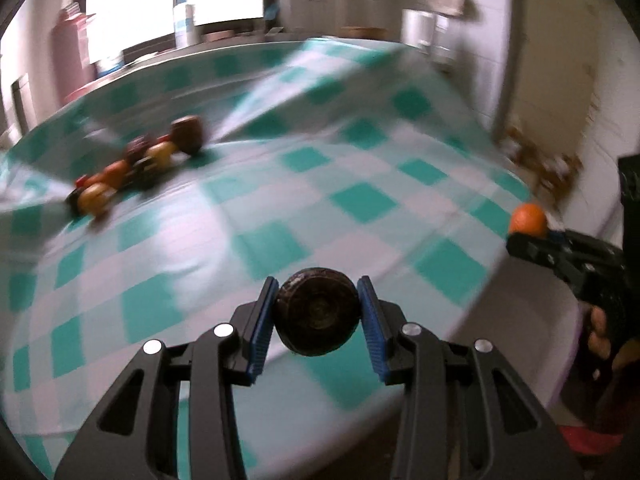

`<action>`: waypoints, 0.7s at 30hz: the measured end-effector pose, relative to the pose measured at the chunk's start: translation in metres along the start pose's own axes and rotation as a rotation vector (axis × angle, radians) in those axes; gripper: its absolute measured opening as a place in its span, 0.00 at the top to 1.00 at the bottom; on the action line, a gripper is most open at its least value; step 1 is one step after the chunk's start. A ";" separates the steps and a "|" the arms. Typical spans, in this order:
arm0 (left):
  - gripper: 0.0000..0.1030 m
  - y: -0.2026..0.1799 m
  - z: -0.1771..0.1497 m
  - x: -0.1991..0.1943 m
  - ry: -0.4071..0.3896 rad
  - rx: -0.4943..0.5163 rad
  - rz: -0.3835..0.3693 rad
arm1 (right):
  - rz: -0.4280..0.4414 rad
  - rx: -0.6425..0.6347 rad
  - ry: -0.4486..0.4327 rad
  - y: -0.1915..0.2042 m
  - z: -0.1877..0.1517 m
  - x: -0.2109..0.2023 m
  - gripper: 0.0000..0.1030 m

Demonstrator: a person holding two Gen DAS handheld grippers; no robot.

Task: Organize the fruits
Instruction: 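Carry the dark fruit in the left gripper and orange in the right gripper to the white bin, then open both grippers to drop the dark fruit and orange into the white bin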

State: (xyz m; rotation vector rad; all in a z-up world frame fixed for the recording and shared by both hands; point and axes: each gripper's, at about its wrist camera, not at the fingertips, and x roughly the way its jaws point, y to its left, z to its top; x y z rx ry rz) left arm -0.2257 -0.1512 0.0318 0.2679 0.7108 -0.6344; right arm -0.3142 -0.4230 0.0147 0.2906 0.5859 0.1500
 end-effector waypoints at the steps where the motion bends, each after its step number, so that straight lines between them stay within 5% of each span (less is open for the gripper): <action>1: 0.60 -0.011 0.002 0.003 0.003 0.028 -0.015 | -0.016 0.017 -0.003 -0.009 -0.004 -0.005 0.60; 7: 0.60 -0.089 0.002 0.022 0.047 0.225 -0.120 | -0.151 0.117 0.042 -0.064 -0.032 -0.019 0.60; 11: 0.60 -0.138 -0.008 0.038 0.085 0.357 -0.196 | -0.282 0.146 0.162 -0.094 -0.054 -0.001 0.60; 16: 0.60 -0.189 -0.026 0.085 0.223 0.471 -0.264 | -0.389 0.257 0.390 -0.139 -0.088 0.042 0.60; 21: 0.60 -0.218 -0.053 0.149 0.382 0.536 -0.256 | -0.516 0.218 0.516 -0.160 -0.100 0.074 0.60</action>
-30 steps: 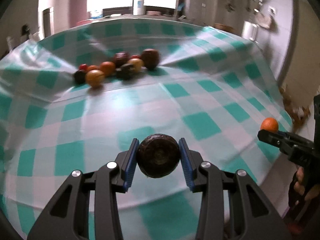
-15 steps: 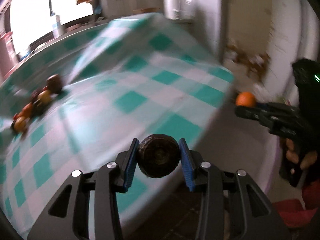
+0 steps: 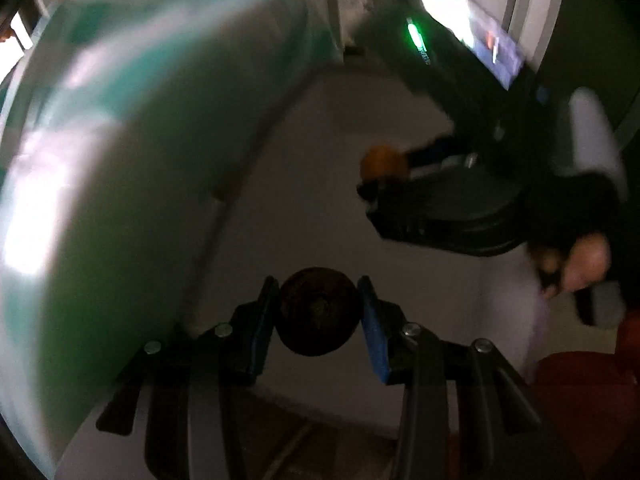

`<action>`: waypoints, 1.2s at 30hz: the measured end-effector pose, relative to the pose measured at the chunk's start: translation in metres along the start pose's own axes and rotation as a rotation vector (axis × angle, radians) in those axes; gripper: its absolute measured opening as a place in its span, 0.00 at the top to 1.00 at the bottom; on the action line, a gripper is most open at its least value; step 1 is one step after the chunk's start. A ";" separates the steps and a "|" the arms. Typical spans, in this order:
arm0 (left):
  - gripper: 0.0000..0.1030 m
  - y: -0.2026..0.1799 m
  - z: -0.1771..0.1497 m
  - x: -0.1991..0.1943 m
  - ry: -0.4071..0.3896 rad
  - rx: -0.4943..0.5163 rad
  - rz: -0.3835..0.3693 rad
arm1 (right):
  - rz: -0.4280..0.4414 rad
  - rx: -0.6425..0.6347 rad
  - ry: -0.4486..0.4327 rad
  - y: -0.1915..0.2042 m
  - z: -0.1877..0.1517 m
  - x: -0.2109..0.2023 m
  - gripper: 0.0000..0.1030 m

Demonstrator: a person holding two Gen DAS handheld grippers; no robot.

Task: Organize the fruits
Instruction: 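Open both grippers to drop the dark fruit and orange into the white bin, then bring both grippers back over the fruit cluster on the cloth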

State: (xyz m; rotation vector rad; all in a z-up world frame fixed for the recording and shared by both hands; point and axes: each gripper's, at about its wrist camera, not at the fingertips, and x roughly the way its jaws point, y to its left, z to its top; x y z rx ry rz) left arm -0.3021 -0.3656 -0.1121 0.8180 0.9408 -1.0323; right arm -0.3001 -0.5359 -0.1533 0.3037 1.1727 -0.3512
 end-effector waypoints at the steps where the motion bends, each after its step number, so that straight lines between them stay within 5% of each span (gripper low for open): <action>1: 0.60 -0.001 0.001 0.015 0.034 -0.002 -0.008 | -0.010 -0.001 0.011 -0.001 0.000 0.005 0.60; 11: 0.60 -0.001 -0.006 0.070 0.149 -0.020 -0.011 | 0.015 0.035 0.048 -0.015 -0.007 0.023 0.59; 17: 0.42 -0.012 -0.015 0.062 0.116 -0.027 -0.002 | 0.020 0.065 0.043 -0.026 -0.007 0.024 0.59; 20: 0.29 -0.018 -0.019 0.062 0.094 -0.005 0.009 | 0.023 0.078 0.027 -0.029 -0.007 0.022 0.43; 27: 0.27 -0.012 -0.025 0.059 0.066 -0.031 0.020 | 0.037 0.101 0.008 -0.020 -0.014 0.014 0.31; 30: 0.25 -0.020 -0.030 0.042 -0.009 -0.010 0.025 | 0.053 0.144 -0.016 -0.023 -0.010 0.011 0.26; 33: 0.23 -0.030 -0.034 0.003 -0.165 0.041 -0.009 | 0.090 0.210 -0.073 -0.032 -0.009 -0.001 0.26; 36: 0.06 -0.025 -0.040 -0.040 -0.322 0.048 -0.030 | 0.149 0.279 -0.168 -0.045 -0.014 -0.024 0.21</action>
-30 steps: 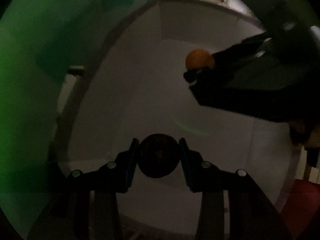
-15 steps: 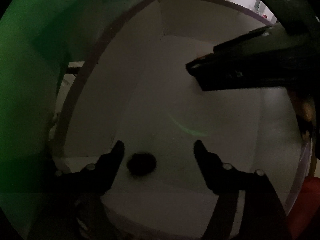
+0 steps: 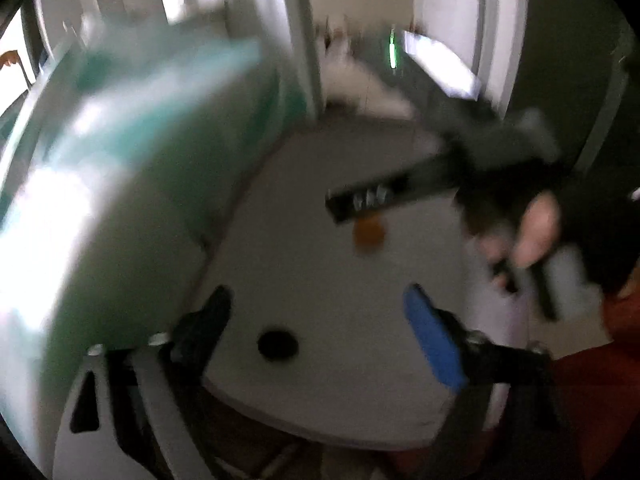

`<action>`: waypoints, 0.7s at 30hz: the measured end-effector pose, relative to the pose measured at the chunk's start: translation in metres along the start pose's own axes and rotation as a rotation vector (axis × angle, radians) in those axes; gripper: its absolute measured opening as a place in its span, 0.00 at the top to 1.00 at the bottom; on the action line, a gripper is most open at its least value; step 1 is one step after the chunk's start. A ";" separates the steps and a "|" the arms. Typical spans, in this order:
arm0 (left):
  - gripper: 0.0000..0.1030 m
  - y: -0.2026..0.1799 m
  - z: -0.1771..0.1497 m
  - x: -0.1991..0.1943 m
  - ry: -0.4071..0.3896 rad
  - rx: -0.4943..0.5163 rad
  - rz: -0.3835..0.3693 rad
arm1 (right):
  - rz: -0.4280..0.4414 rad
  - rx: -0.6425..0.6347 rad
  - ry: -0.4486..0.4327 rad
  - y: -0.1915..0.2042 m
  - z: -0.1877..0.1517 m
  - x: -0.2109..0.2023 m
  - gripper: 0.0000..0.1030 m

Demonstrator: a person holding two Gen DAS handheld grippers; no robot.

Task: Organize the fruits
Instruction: 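Bring both grippers back over the fruit cluster on the cloth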

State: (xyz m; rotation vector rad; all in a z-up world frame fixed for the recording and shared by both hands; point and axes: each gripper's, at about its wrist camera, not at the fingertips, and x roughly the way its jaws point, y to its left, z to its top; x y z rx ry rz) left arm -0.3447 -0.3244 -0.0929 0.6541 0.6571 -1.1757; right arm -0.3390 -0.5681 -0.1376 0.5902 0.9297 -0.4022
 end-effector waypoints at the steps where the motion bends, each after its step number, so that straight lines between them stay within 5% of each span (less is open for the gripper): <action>1: 0.04 0.004 0.002 -0.022 -0.081 -0.008 0.013 | 0.013 0.011 -0.018 -0.001 0.000 -0.007 0.21; 6: 0.02 0.059 0.007 -0.085 -0.252 -0.148 0.070 | 0.068 0.000 -0.170 0.017 0.002 -0.055 0.20; 12: 0.02 0.137 -0.012 -0.159 -0.371 -0.358 0.312 | 0.179 -0.149 -0.513 0.083 0.010 -0.126 0.14; 15: 0.02 0.192 -0.042 -0.183 -0.365 -0.467 0.447 | 0.248 -0.230 -0.511 0.124 0.016 -0.135 0.14; 21: 0.02 0.293 -0.090 -0.223 -0.310 -0.699 0.662 | 0.314 -0.439 -0.363 0.239 0.027 -0.120 0.14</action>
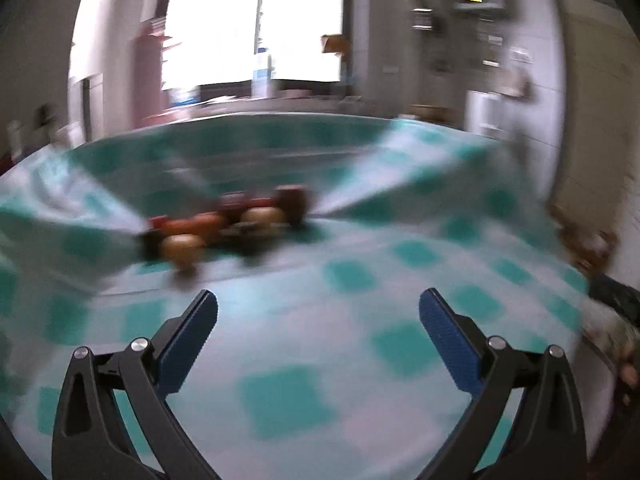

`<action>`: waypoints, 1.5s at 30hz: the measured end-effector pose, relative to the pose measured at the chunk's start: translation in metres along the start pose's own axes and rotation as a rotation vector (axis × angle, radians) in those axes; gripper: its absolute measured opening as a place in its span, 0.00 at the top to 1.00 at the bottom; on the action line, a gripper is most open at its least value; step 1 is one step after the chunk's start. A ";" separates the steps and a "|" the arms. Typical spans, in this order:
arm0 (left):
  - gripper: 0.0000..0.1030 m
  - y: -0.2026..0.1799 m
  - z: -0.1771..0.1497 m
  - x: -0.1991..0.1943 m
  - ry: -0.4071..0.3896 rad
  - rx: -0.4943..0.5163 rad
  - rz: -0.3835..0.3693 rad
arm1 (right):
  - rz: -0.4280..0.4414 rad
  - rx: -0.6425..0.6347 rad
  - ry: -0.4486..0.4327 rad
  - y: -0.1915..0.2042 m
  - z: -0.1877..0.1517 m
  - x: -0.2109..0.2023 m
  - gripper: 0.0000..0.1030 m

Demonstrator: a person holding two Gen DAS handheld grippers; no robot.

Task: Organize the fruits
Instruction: 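Bring both grippers back over the fruit cluster on the cloth, then grasp the dark wrinkled fruit with the right gripper while the left gripper grasps a yellow striped melon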

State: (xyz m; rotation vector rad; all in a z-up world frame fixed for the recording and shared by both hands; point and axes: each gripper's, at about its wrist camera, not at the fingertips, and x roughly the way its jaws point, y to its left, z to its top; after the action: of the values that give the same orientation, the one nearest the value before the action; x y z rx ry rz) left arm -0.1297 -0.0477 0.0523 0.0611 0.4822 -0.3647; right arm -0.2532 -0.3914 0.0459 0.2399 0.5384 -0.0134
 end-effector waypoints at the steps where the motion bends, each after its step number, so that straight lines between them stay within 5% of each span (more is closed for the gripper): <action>1: 0.02 0.015 0.003 0.002 0.004 -0.018 0.043 | 0.014 -0.019 0.017 0.011 -0.001 0.008 0.14; 7: 0.02 0.116 0.022 0.040 0.103 -0.152 0.259 | 0.139 -0.151 0.142 0.109 0.026 0.087 0.14; 16: 0.02 0.204 0.005 0.045 0.145 -0.490 0.233 | 0.163 -0.338 0.254 0.227 0.051 0.201 0.17; 19: 0.02 0.215 0.001 0.041 0.153 -0.550 0.221 | 0.180 -0.294 0.311 0.241 0.061 0.238 0.30; 31: 0.02 0.208 0.001 0.049 0.178 -0.512 0.209 | 0.136 -0.247 0.375 0.269 0.078 0.304 0.49; 32: 0.02 0.208 0.001 0.049 0.178 -0.513 0.209 | 0.131 -0.245 0.373 0.267 0.078 0.303 0.57; 45: 0.02 0.183 0.004 0.059 0.208 -0.437 0.168 | 0.233 0.134 0.258 0.180 0.071 0.255 0.57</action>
State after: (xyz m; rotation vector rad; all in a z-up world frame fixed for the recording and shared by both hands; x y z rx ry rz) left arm -0.0144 0.1029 0.0232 -0.2850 0.7477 -0.0820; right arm 0.0155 -0.2196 0.0150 0.4373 0.7642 0.2106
